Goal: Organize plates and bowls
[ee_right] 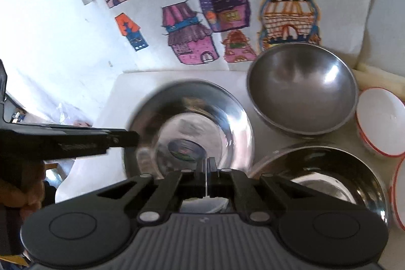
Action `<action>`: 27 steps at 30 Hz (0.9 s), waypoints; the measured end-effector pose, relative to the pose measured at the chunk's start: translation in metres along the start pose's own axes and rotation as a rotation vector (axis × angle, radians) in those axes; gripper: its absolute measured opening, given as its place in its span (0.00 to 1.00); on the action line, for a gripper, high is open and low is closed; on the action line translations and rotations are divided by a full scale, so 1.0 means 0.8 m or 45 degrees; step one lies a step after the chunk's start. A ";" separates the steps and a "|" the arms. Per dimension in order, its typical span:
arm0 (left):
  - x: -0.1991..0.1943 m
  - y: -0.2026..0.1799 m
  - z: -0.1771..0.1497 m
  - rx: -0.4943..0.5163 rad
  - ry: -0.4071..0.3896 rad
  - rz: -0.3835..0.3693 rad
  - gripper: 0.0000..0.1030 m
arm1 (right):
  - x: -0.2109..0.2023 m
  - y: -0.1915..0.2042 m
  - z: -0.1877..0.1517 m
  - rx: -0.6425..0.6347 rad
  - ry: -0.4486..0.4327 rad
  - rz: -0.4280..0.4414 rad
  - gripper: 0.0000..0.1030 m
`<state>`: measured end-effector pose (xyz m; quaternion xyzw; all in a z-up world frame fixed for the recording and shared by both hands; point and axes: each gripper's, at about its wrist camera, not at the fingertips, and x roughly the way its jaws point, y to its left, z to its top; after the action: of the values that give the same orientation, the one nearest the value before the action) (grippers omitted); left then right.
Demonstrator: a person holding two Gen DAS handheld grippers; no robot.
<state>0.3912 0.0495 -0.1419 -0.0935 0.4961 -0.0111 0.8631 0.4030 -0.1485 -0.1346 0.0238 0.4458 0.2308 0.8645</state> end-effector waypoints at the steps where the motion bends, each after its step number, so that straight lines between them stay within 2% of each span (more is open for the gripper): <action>1: 0.001 0.001 -0.001 -0.018 0.002 0.002 0.16 | -0.002 0.000 0.000 -0.004 -0.006 -0.009 0.02; 8: 0.003 0.013 -0.005 -0.070 0.014 0.022 0.19 | -0.009 -0.011 0.004 -0.021 -0.015 -0.098 0.22; 18: 0.006 0.010 -0.008 -0.086 0.027 -0.012 0.21 | 0.011 -0.013 0.013 -0.045 0.029 -0.131 0.24; 27: 0.019 0.005 -0.012 -0.110 0.077 -0.024 0.22 | 0.021 -0.022 0.022 -0.053 0.060 -0.162 0.24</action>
<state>0.3900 0.0504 -0.1604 -0.1351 0.5210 -0.0005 0.8428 0.4319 -0.1544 -0.1408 -0.0282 0.4617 0.1852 0.8670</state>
